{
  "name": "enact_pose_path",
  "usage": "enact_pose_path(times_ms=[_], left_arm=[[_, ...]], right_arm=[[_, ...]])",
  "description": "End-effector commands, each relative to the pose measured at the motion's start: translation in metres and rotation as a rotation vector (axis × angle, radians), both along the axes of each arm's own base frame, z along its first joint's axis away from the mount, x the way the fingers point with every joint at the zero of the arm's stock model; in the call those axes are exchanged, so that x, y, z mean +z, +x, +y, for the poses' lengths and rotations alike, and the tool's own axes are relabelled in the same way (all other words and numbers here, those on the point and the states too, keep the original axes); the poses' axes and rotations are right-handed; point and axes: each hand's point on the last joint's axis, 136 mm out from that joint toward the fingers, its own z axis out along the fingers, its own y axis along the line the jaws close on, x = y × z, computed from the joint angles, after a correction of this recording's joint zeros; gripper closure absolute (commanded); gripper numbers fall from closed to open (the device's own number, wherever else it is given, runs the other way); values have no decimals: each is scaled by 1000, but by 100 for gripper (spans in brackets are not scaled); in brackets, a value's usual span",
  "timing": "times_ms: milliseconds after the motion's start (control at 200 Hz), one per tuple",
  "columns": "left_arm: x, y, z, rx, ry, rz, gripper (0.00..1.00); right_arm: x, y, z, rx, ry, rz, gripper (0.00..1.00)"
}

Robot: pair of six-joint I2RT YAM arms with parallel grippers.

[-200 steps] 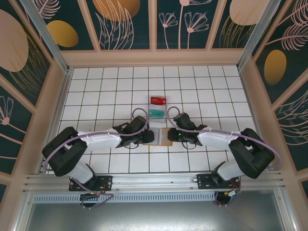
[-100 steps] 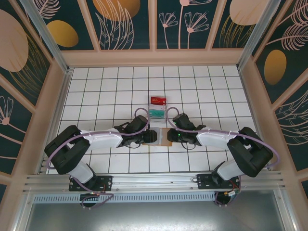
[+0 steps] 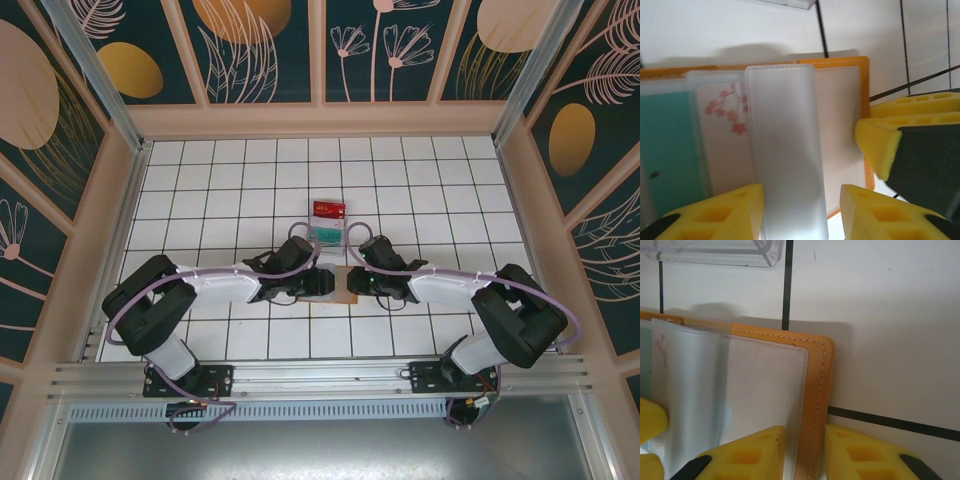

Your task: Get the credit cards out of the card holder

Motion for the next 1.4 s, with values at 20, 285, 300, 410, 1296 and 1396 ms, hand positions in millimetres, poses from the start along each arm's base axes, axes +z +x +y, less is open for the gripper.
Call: enact_pose_path(times_ms=[20,285,300,410,1296,1396], left_arm=[[10,-3,-24,-90,-24,-21,55],[31,-4,-40,-143,-60,-56,57],[34,-4,-40,-145,-65,-60,57],[55,-2,-40,-138,-94,-105,58],[-5,13,40,95,197,-53,58],[-10,12,42,100,212,-47,58]], right_arm=[[-2,-3,6,5,23,6,73],[-2,-2,5,-3,21,1,72],[-2,-2,5,-4,21,0,72],[-2,-2,5,-7,20,2,72],[-3,-2,6,-2,19,6,71],[-4,-2,5,-2,18,8,71]])
